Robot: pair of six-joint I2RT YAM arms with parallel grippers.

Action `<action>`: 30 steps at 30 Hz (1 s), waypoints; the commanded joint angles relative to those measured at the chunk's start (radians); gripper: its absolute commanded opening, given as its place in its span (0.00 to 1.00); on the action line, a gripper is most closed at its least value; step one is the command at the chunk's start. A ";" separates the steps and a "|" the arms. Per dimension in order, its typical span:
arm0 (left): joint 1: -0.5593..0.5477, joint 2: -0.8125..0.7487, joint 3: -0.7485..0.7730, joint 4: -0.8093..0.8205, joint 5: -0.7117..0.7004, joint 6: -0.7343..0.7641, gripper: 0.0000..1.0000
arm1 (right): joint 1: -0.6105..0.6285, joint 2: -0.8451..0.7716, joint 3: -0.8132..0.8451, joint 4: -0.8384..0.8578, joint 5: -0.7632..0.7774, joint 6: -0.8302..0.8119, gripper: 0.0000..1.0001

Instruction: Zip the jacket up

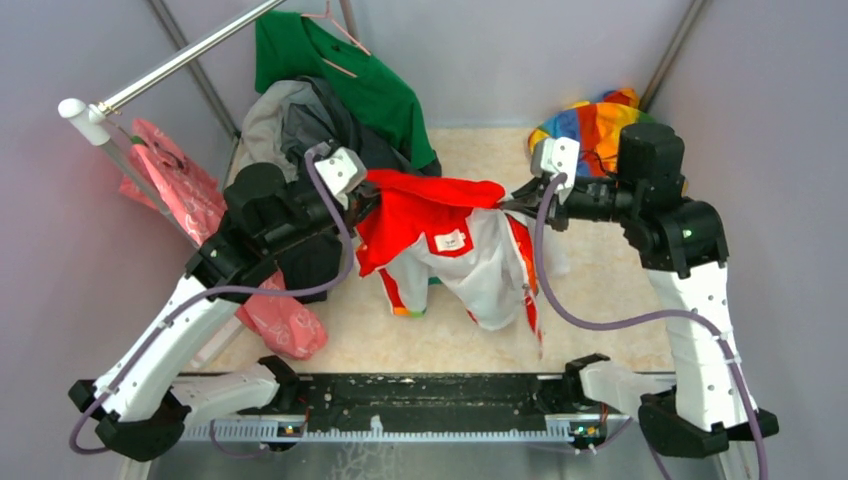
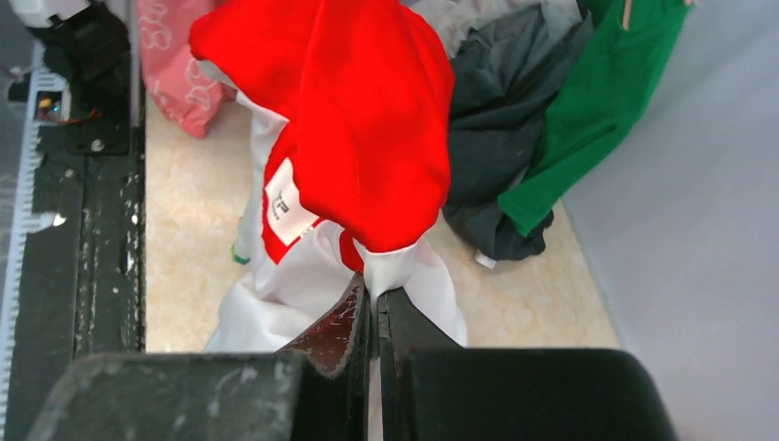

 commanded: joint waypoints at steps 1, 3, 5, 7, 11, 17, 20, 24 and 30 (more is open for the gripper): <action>0.006 0.111 0.033 0.140 -0.071 -0.052 0.03 | -0.033 0.018 -0.147 0.320 0.174 0.350 0.00; 0.006 0.208 0.039 0.167 -0.107 -0.078 0.03 | -0.056 0.034 -0.265 0.470 0.265 0.465 0.00; 0.008 0.328 0.064 0.183 -0.141 -0.101 0.03 | -0.080 0.060 -0.393 0.614 0.329 0.556 0.00; 0.012 0.459 0.108 0.195 -0.178 -0.128 0.03 | -0.087 0.105 -0.493 0.732 0.399 0.602 0.00; 0.024 0.742 0.267 0.182 -0.303 -0.176 0.03 | -0.089 0.279 -0.553 0.832 0.520 0.638 0.00; 0.051 1.120 0.612 0.017 -0.468 -0.284 0.03 | -0.116 0.484 -0.504 0.872 0.621 0.671 0.00; 0.064 1.183 0.663 0.006 -0.473 -0.311 0.14 | -0.141 0.519 -0.501 0.893 0.558 0.708 0.00; 0.089 1.139 0.603 0.058 -0.429 -0.343 0.39 | -0.163 0.528 -0.529 0.930 0.544 0.726 0.00; 0.106 0.921 0.397 0.199 -0.222 -0.360 0.74 | -0.202 0.550 -0.522 0.908 0.437 0.719 0.13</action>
